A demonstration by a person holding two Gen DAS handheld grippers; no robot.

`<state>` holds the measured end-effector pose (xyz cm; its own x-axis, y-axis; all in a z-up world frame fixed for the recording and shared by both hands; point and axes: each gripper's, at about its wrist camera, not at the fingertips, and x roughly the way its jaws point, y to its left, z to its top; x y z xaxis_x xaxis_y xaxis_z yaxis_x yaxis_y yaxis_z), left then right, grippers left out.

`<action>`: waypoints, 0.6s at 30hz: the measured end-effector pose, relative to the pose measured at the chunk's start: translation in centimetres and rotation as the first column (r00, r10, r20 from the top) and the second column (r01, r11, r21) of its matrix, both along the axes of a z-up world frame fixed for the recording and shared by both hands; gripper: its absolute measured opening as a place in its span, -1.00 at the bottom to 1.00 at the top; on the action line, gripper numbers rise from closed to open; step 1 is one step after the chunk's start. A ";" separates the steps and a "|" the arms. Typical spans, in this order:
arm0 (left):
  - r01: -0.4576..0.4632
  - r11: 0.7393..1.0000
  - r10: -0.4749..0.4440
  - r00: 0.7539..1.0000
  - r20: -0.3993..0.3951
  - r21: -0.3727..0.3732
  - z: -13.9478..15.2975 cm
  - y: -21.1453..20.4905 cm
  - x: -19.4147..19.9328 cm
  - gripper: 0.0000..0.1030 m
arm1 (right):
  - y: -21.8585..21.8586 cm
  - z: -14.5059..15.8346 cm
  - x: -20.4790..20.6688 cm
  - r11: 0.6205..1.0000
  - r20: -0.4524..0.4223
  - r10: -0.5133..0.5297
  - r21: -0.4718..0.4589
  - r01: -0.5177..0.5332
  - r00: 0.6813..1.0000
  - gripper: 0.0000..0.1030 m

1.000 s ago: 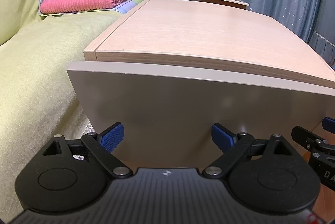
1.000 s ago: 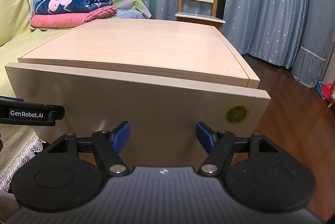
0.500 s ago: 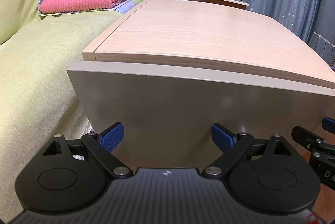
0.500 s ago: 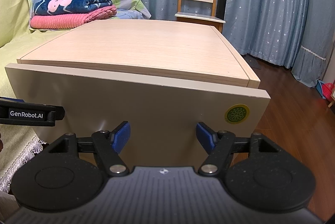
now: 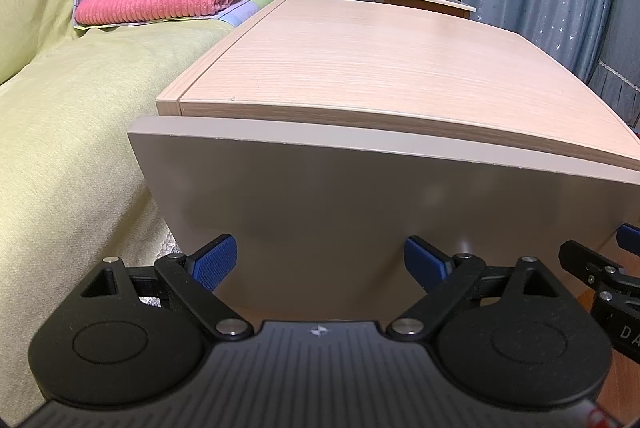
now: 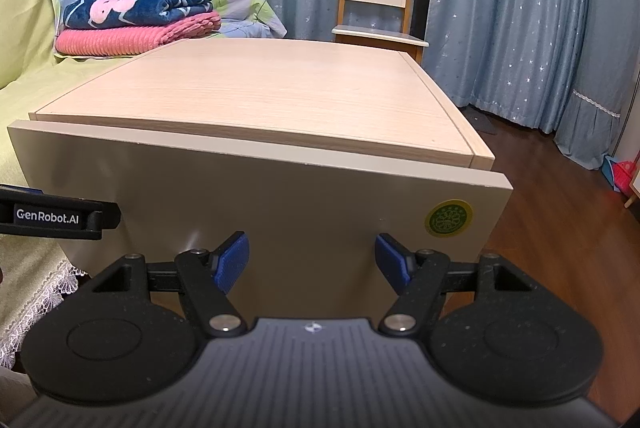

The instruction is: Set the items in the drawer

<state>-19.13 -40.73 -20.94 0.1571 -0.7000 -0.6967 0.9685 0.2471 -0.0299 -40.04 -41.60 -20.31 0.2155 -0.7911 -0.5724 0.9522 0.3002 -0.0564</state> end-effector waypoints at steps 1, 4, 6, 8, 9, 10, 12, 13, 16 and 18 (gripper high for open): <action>0.000 1.000 0.000 1.000 0.000 0.000 0.0 0.0 0.0 0.80 | 0.0 0.0 0.0 1.000 0.000 0.000 0.000 0.000 1.000 0.29; -0.001 1.000 0.001 1.000 0.000 0.000 0.0 -0.1 0.0 0.80 | 0.0 0.0 0.0 1.000 0.000 0.000 0.000 0.000 1.000 0.29; -0.001 1.000 0.001 1.000 -0.001 0.000 0.0 -0.1 0.0 0.80 | -0.1 0.0 0.0 1.000 0.000 0.000 0.000 0.000 1.000 0.29; -0.001 1.000 0.001 1.000 -0.001 0.001 0.0 -0.2 0.0 0.80 | 0.0 0.0 0.0 1.000 0.000 0.000 0.000 0.000 1.000 0.30; -0.001 1.000 0.001 1.000 -0.001 0.001 0.0 -0.2 0.0 0.80 | 0.0 0.0 -0.1 1.000 0.000 -0.001 0.000 0.001 1.000 0.30; -0.001 1.000 0.001 1.000 -0.002 0.001 0.0 -0.2 0.1 0.80 | 0.0 0.0 -0.1 1.000 0.000 -0.001 0.000 0.001 1.000 0.30; -0.001 1.000 0.001 1.000 -0.001 0.001 0.0 -0.3 0.0 0.80 | 0.0 0.0 -0.2 1.000 0.000 -0.002 -0.001 0.002 1.000 0.30; -0.002 1.000 0.002 1.000 -0.001 0.001 -0.1 -0.3 0.0 0.80 | 0.0 0.0 -0.2 1.000 0.000 -0.003 -0.001 0.003 1.000 0.30; -0.002 1.000 0.002 1.000 -0.001 0.001 -0.1 -0.5 0.1 0.80 | -0.1 0.0 -0.3 1.000 0.000 -0.004 -0.001 0.004 1.000 0.31; -0.002 1.000 0.002 1.000 -0.002 0.001 -0.1 -0.6 0.1 0.80 | -0.1 0.0 -0.4 1.000 0.000 -0.004 -0.001 0.004 1.000 0.31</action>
